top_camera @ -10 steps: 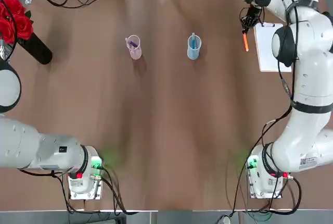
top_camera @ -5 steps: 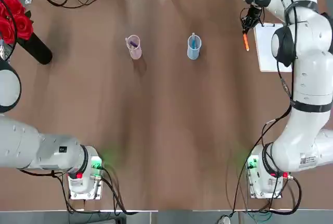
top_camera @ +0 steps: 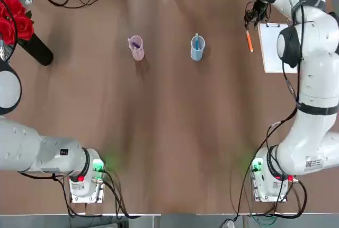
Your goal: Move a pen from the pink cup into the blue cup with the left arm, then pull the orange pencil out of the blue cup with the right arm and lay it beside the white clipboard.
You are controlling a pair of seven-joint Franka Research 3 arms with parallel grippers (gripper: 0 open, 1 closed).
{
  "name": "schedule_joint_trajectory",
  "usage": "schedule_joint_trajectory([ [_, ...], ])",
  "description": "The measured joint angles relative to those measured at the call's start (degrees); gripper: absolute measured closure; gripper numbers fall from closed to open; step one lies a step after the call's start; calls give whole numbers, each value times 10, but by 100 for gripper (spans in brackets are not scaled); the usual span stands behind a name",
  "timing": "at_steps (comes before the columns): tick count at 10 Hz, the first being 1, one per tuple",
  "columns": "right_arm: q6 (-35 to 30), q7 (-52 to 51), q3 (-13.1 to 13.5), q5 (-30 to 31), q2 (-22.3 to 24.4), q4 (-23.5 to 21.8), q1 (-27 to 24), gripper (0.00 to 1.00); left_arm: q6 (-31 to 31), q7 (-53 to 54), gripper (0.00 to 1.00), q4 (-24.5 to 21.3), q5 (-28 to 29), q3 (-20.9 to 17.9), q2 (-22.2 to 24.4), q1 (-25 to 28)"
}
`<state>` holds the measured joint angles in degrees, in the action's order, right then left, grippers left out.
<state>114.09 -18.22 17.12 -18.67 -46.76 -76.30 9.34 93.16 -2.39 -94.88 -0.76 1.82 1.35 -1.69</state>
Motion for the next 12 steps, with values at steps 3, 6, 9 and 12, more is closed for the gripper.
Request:
schedule_joint_trajectory([
  [3,-67,14,19,35,115,6,-5,0,0,-1,0,3,0,-2,0,-2],
  [6,-165,118,-33,103,258,6,-23,0,0,-1,0,5,0,-3,-1,-1],
  [9,-235,232,-197,190,350,1,-104,0,0,-1,0,5,0,-3,-1,-1],
  [12,-254,265,-226,210,382,-1,-112,0,0,-1,0,5,0,-3,-1,-1],
])
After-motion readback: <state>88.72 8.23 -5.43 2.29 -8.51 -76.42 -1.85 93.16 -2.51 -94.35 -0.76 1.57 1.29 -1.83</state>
